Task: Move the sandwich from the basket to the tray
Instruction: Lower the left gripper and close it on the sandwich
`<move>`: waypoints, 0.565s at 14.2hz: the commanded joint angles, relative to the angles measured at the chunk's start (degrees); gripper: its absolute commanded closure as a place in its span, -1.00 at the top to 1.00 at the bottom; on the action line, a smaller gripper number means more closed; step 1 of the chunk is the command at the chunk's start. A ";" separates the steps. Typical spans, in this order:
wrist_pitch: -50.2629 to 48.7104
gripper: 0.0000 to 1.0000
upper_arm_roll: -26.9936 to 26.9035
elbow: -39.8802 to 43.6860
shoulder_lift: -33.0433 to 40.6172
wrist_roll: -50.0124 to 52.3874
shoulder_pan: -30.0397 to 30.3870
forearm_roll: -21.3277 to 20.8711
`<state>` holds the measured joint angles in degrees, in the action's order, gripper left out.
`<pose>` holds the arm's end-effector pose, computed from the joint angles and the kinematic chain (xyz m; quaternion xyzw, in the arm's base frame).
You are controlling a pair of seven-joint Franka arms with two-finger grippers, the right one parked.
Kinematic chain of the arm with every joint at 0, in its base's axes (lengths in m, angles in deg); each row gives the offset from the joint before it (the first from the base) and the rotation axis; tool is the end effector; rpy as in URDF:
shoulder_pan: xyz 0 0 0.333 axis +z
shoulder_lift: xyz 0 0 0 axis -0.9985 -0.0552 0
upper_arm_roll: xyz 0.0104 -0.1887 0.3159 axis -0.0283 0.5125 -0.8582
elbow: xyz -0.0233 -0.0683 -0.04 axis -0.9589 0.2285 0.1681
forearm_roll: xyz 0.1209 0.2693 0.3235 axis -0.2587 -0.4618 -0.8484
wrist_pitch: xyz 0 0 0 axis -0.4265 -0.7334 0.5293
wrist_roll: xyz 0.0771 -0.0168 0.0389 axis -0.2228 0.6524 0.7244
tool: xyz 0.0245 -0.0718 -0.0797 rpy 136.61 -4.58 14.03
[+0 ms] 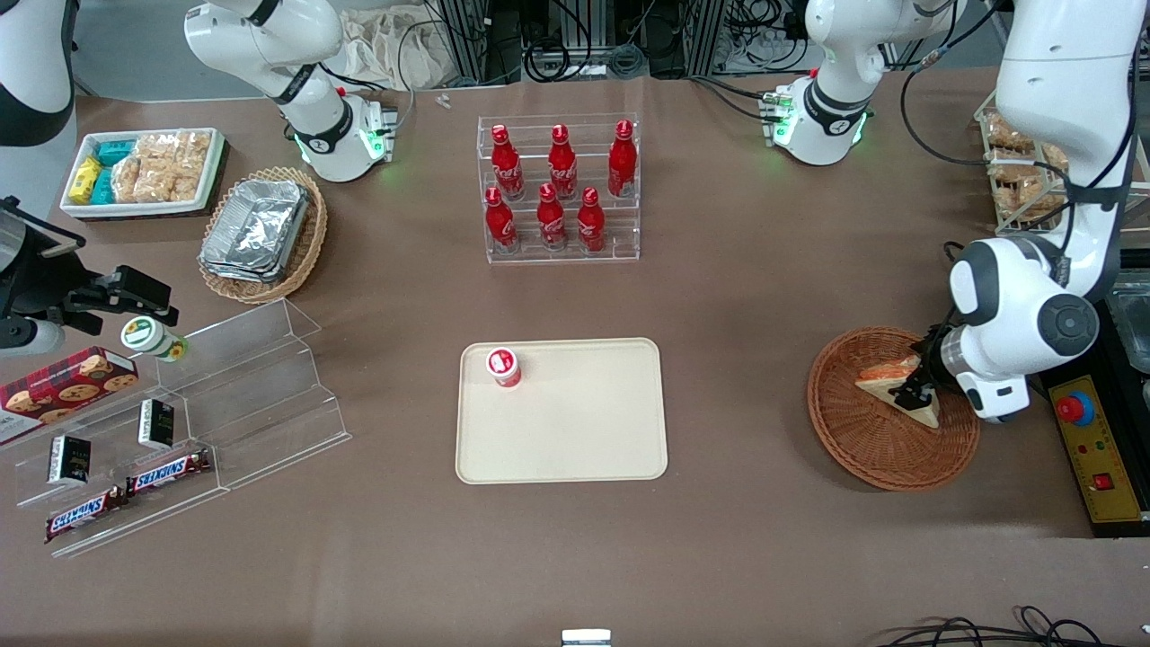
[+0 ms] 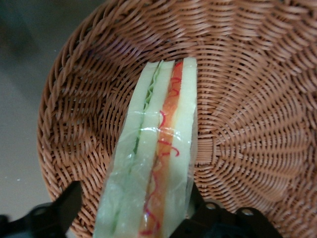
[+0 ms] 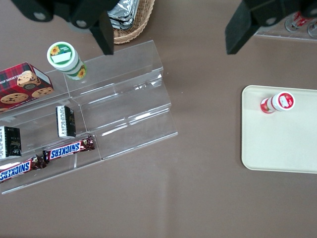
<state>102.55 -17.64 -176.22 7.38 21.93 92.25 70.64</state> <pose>0.6379 0.0443 0.2446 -0.8687 -0.4924 0.0508 0.0190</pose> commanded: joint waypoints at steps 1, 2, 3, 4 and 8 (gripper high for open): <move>2.00 -1.00 -0.07 -1.29 1.44 1.39 0.21 -0.89; 1.91 -1.00 -0.07 -1.11 1.88 1.39 0.21 -0.89; 1.30 -1.00 -0.07 -1.02 3.19 1.12 0.21 -0.89; 0.52 -1.00 0.02 -0.76 5.37 0.77 0.21 -0.89; -15.08 -1.00 0.63 5.20 13.82 -16.31 -0.31 -0.37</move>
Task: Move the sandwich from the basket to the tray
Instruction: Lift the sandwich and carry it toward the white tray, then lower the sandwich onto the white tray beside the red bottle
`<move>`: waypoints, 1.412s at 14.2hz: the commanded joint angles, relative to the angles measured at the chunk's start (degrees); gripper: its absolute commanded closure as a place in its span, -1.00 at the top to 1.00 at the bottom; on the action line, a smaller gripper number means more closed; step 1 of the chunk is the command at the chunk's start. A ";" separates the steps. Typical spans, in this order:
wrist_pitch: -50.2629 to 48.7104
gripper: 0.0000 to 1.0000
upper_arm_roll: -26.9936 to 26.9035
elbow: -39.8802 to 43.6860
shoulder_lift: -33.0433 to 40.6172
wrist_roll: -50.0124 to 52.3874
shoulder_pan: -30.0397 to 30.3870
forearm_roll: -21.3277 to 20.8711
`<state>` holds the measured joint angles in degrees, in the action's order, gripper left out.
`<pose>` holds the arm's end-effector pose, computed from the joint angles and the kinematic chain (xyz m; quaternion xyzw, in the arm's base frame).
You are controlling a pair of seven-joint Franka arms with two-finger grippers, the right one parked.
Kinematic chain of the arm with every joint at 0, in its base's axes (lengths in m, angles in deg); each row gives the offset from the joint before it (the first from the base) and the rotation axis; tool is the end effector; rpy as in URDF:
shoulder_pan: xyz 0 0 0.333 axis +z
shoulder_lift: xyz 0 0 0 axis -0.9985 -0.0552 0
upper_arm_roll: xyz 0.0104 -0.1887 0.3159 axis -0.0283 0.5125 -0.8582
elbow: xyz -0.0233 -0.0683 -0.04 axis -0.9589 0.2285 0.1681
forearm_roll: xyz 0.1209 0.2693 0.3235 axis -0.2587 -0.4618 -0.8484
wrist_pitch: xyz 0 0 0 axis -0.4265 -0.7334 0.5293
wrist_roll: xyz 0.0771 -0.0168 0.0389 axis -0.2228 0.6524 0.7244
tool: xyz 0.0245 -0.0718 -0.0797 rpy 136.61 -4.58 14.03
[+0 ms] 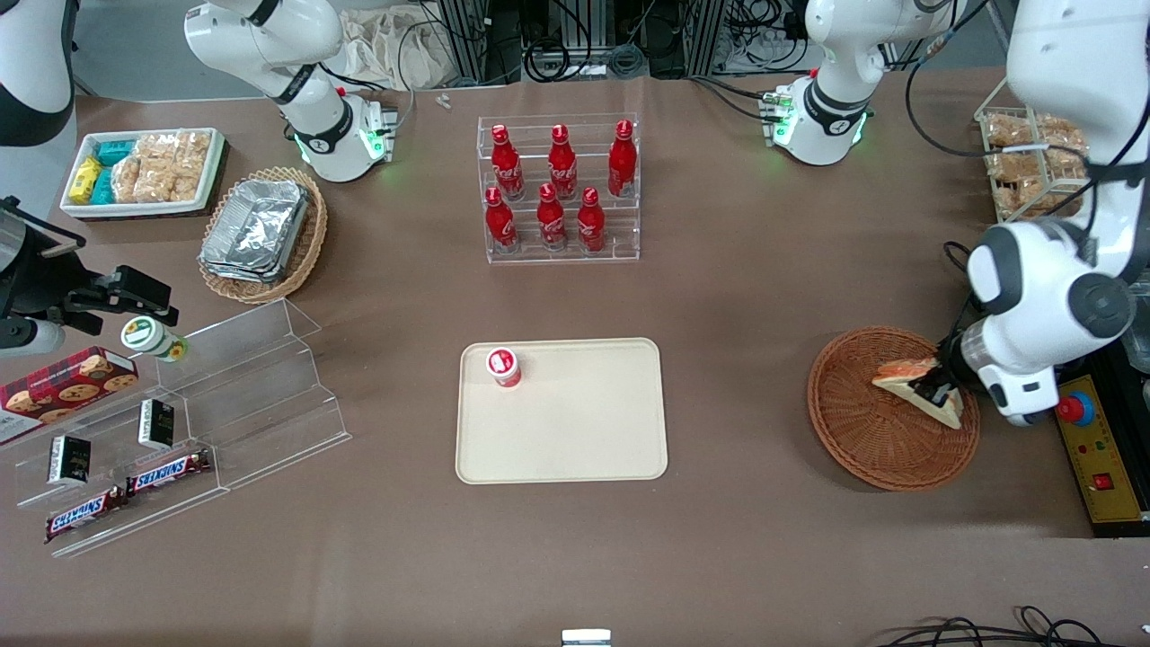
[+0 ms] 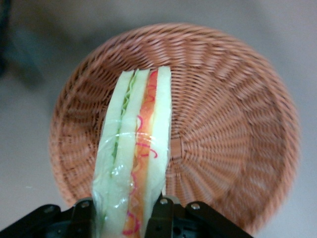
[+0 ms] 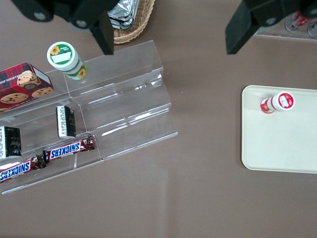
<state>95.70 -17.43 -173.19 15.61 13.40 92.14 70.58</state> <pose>0.6481 0.0418 0.3514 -0.9055 -0.4240 0.0156 0.0029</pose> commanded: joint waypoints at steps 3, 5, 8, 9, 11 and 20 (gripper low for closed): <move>-19.33 -1.00 2.26 7.10 8.68 -24.05 -1.96 0.57; -20.06 -1.00 8.56 8.25 8.69 -26.03 -3.28 -0.13; -21.20 -1.00 16.40 12.46 4.31 -24.82 -6.08 -1.54; -20.59 -1.00 16.94 13.61 3.07 -21.75 -7.40 -1.63; -19.53 -1.00 17.57 21.39 -4.19 -17.52 -14.23 -2.42; -8.48 -1.00 17.48 32.34 -26.02 -3.35 -26.66 -11.03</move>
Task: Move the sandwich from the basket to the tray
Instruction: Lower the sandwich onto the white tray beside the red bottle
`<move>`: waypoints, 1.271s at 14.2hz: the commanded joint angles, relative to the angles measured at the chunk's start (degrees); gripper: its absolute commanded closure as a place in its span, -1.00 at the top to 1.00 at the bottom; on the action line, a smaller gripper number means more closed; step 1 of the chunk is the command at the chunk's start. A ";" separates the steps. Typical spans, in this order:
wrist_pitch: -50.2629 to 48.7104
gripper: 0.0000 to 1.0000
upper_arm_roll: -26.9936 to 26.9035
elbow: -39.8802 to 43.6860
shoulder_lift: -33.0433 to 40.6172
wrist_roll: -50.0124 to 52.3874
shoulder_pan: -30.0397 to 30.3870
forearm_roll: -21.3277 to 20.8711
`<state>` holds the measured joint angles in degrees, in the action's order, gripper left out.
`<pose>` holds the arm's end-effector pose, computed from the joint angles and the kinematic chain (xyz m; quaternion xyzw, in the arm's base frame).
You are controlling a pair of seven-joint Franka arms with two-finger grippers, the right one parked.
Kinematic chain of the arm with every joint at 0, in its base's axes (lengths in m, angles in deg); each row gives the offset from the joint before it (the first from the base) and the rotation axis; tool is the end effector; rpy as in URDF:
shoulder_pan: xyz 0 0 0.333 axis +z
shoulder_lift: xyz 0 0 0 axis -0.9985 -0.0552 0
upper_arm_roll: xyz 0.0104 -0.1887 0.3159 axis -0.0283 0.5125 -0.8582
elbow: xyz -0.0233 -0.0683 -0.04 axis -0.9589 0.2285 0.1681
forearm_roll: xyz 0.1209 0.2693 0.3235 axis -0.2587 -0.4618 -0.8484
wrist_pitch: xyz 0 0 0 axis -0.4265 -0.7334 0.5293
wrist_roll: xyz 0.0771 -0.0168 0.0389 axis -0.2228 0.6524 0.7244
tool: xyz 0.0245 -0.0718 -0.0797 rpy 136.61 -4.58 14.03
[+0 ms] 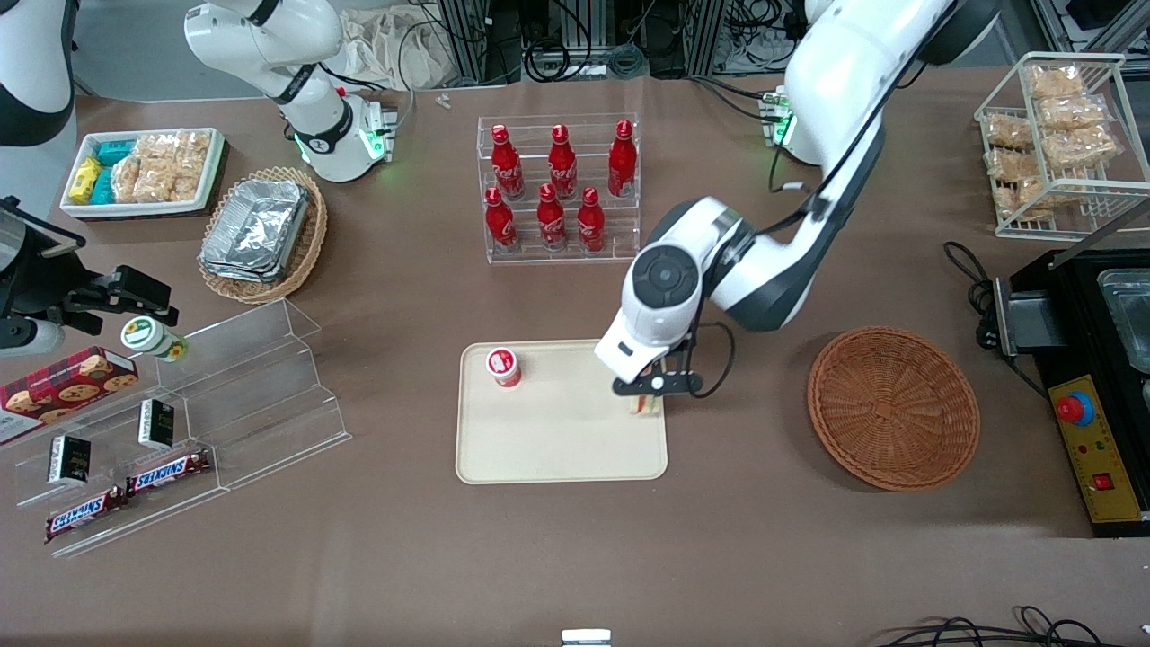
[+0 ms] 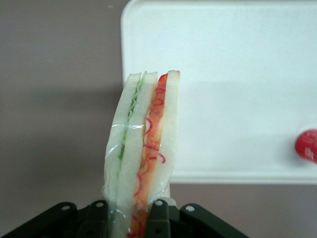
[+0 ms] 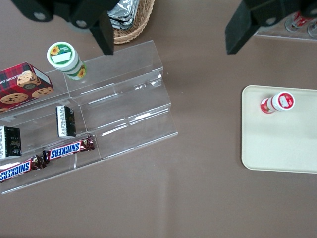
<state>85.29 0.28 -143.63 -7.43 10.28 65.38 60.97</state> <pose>0.6276 -0.4627 0.3165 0.9990 0.0137 -0.0422 0.0019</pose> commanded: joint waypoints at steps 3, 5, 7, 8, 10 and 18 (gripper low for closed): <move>5.55 -1.00 -0.23 2.78 -5.97 0.73 0.19 -6.16; 6.87 0.95 -0.32 2.78 -6.59 0.74 0.19 -6.26; 9.06 1.00 -0.32 2.26 -6.86 0.65 -0.08 -6.61; 9.07 1.00 -0.32 2.16 -6.95 0.48 0.01 -6.61; 8.20 1.00 -0.23 2.25 -6.08 0.82 -0.08 -6.44; -13.92 1.00 -0.14 2.34 15.08 -5.76 9.76 7.53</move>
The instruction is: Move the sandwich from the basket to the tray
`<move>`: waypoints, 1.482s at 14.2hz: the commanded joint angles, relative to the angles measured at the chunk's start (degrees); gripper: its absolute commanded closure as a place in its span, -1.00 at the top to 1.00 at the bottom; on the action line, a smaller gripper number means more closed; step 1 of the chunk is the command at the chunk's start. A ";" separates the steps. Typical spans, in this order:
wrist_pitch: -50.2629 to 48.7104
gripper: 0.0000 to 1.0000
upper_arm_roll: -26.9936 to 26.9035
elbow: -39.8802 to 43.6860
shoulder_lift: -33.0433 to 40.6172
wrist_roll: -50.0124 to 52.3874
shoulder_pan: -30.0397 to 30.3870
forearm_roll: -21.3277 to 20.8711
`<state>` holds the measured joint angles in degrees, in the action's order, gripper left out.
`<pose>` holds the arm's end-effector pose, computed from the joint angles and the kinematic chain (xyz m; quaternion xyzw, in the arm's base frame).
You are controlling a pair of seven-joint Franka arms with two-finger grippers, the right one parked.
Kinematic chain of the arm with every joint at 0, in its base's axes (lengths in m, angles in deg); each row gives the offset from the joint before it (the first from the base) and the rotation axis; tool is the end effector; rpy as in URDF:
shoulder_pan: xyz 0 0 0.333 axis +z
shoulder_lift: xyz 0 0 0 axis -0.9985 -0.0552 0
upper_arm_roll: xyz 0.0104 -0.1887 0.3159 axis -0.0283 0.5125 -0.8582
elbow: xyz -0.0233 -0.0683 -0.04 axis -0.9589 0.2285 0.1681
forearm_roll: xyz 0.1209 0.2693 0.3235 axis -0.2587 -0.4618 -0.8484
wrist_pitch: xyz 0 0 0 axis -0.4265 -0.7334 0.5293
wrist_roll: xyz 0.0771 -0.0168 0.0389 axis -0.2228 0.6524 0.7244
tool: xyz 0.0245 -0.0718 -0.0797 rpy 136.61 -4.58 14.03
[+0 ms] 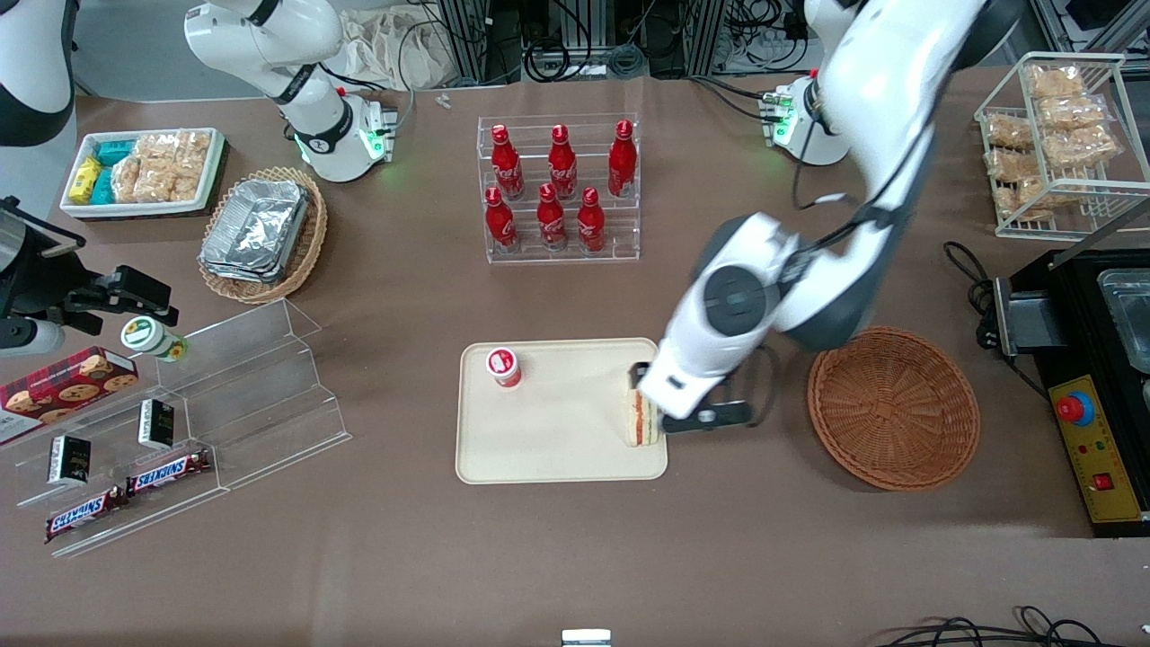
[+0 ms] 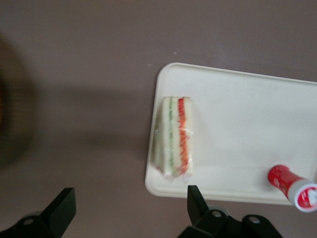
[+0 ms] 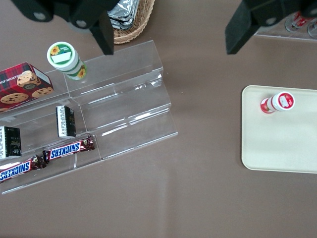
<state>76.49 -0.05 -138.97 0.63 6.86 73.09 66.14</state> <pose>0.6792 -0.3681 0.4499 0.9964 0.0721 -0.0276 0.0352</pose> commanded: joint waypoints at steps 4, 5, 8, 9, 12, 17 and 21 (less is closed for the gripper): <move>-15.59 1.00 0.01 -2.32 17.22 -9.09 8.37 5.27; -18.49 1.00 0.01 -2.33 19.07 -12.42 10.91 5.45; -24.48 1.00 -0.08 -2.59 24.08 -22.54 19.08 9.13; -25.19 1.00 0.01 -3.02 25.49 -23.26 21.28 9.66; -27.91 1.00 -4.36 -3.29 27.69 -28.95 20.87 10.02; -29.24 1.00 -15.27 -7.06 32.00 -33.81 12.97 9.41; -29.24 1.00 -16.08 -6.64 32.54 -33.81 11.55 6.34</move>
<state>47.29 -15.26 -144.65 31.68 -26.14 86.34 74.42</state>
